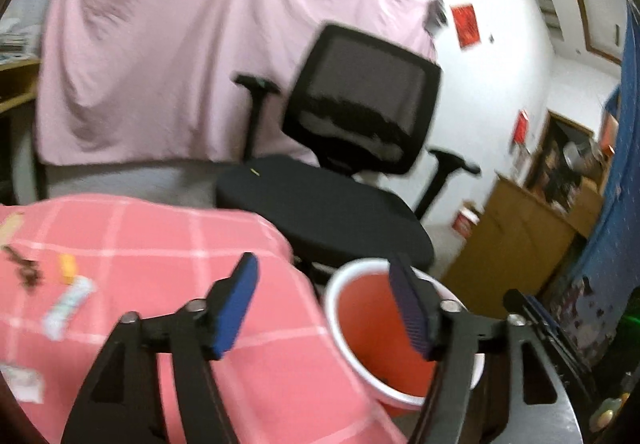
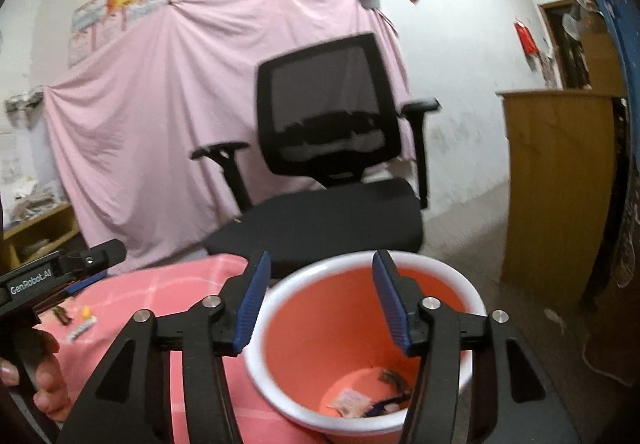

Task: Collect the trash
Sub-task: 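Move both open tools back over the table toward the remaining trash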

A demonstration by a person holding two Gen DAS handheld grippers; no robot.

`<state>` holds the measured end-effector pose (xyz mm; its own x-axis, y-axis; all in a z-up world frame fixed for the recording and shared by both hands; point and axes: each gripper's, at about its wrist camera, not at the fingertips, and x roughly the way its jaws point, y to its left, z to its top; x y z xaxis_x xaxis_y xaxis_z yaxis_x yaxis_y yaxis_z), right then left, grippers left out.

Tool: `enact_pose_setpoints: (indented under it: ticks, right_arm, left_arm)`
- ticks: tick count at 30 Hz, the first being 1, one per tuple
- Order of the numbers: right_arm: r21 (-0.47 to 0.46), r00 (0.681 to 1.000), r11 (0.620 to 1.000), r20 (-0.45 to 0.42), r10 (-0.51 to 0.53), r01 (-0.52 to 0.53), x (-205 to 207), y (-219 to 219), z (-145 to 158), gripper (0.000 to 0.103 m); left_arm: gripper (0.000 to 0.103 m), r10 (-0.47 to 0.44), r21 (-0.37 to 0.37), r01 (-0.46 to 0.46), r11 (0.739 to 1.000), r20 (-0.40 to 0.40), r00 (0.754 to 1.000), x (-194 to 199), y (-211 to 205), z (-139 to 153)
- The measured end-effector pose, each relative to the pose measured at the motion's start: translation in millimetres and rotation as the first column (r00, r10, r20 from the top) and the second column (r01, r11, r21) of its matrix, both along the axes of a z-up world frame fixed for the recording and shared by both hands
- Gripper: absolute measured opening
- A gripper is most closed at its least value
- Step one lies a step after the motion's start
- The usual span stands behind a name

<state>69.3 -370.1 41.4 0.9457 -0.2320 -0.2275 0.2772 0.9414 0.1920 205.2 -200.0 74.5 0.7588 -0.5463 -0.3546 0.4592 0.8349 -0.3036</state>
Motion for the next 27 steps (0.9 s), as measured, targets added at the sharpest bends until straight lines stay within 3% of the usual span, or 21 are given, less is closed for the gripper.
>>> enact_pose_setpoints:
  ticks: [1,2,3,6,9,21,27]
  right_arm:
    - [-0.009,1.000,1.000,0.017,0.015,-0.015,-1.8,7.3,4.6,0.065]
    - [-0.015,0.999,1.000,0.032,0.026,-0.025,-3.0,12.3,7.8,0.079]
    - [-0.021,0.997,0.999,0.061,0.045,-0.043,-5.5,20.5,12.7,0.083]
    - [-0.034,0.992,0.996,0.083,0.090,-0.088,-4.8,39.0,21.8,0.087]
    - [-0.056,0.985,0.990,0.110,0.133,-0.128,-4.2,61.2,28.1,0.103]
    - [-0.165,0.928,0.939,0.176,0.330,-0.302,-4.0,143.6,32.0,0.103]
    - [-0.224,0.904,0.901,0.134,0.407,-0.372,-0.9,169.1,23.1,0.103]
  left_arm:
    - [0.091,0.029,-0.007,-0.029,1.000,0.014,0.999,-4.4,10.9,2.9]
    - [0.097,0.062,-0.011,-0.061,0.998,0.033,0.998,-9.3,21.3,5.3]
    - [0.101,0.107,-0.016,-0.106,0.994,0.061,0.992,-16.2,34.6,8.1]
    - [0.101,0.204,-0.006,-0.205,0.979,0.118,0.972,-35.1,72.8,15.0]
    - [0.101,0.265,0.003,-0.268,0.963,0.162,0.951,-50.4,103.8,16.2]
    - [0.101,0.380,0.043,-0.404,0.914,0.259,0.888,-99.5,183.2,0.6]
    - [0.101,0.393,0.088,-0.421,0.903,0.232,0.890,-105.8,197.9,-21.0]
